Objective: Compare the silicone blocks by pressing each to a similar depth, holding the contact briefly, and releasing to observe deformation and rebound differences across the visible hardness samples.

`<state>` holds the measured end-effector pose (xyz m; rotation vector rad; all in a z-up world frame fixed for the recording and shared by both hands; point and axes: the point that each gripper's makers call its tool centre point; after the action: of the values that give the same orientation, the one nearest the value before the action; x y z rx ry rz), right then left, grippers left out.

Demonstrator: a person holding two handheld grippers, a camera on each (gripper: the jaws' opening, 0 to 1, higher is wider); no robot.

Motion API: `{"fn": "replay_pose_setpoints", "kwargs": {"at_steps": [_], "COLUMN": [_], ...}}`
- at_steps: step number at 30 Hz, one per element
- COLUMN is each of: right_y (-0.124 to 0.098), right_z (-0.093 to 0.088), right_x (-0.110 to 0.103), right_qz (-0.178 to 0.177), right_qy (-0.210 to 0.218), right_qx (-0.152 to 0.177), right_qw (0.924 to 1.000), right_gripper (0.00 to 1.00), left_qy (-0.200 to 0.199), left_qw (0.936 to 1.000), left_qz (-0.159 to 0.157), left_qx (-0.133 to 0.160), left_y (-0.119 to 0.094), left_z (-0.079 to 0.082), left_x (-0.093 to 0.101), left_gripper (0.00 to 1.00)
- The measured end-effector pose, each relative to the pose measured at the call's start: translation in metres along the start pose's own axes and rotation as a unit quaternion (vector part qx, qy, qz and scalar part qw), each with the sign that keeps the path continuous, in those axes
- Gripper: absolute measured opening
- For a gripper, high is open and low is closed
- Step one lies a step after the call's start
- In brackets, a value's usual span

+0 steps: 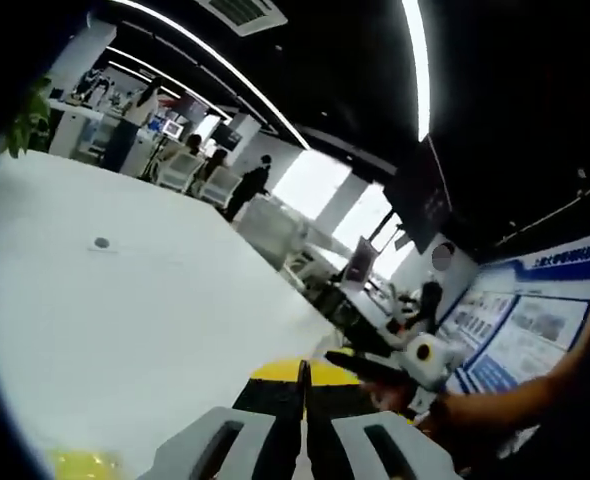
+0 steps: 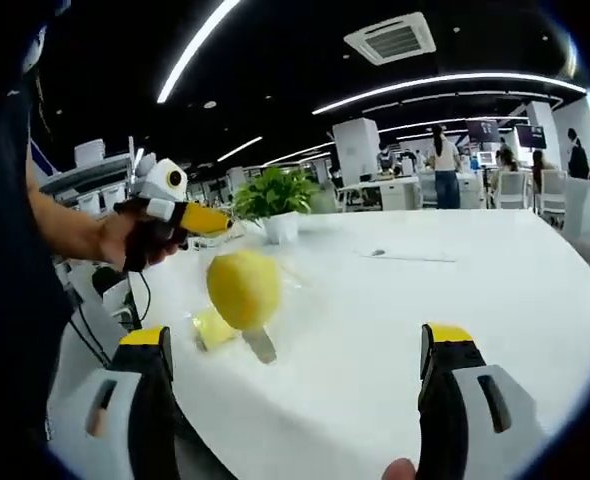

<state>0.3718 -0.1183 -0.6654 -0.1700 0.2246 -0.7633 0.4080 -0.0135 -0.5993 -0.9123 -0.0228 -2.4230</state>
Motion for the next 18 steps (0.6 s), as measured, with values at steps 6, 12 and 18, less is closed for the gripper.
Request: {"fn": "replay_pose_setpoints", "kwargs": {"at_steps": [6, 12, 18], "right_y": [-0.009, -0.014, -0.019], "right_z": [-0.017, -0.019, -0.025], "right_x": [0.005, 0.006, 0.008], "right_qz": [-0.036, -0.045, -0.052], "right_qy": [0.007, 0.012, 0.031], "right_qx": [-0.015, -0.019, -0.025], "right_qw": [0.9992, 0.9987, 0.9979], "right_gripper": [0.97, 0.97, 0.97], "left_qy": [-0.031, -0.099, -0.129], "left_qw": [0.9995, 0.9951, 0.9915], "left_qz": [0.002, -0.005, 0.014], "left_qx": [-0.001, 0.002, -0.011], "left_y": [0.004, 0.006, 0.004], "left_z": [-0.009, -0.016, -0.039], "left_x": [-0.005, -0.015, -0.044], "left_gripper": [0.0, 0.0, 0.0]}}
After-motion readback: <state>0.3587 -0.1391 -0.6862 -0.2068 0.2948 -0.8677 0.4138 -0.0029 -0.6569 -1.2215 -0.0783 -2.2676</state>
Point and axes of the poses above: the point that each gripper's makers call its tool centre point, and the gripper's own axes: y roughly forward along the fingers, x roughly to its right, z roughly out of its top, and after that the axes turned 1 degree about x, right-handed
